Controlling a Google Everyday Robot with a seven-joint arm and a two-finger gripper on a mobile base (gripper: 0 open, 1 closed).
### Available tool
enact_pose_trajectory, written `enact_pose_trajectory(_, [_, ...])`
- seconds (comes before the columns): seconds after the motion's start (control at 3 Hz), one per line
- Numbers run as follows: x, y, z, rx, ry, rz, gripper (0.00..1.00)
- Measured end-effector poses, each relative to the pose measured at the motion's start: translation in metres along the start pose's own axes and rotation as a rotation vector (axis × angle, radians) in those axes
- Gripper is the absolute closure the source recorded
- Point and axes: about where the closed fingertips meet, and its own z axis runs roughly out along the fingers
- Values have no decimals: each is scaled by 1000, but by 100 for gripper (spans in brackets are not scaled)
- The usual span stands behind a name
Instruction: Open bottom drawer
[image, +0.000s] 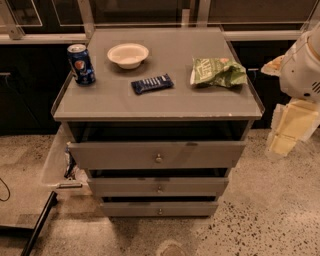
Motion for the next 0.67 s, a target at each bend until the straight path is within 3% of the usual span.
enact_pose_trajectory(0.33, [2, 18, 30, -42, -54, 17, 0])
enact_pose_trajectory(0.67, [4, 46, 85, -116, -112, 42, 0])
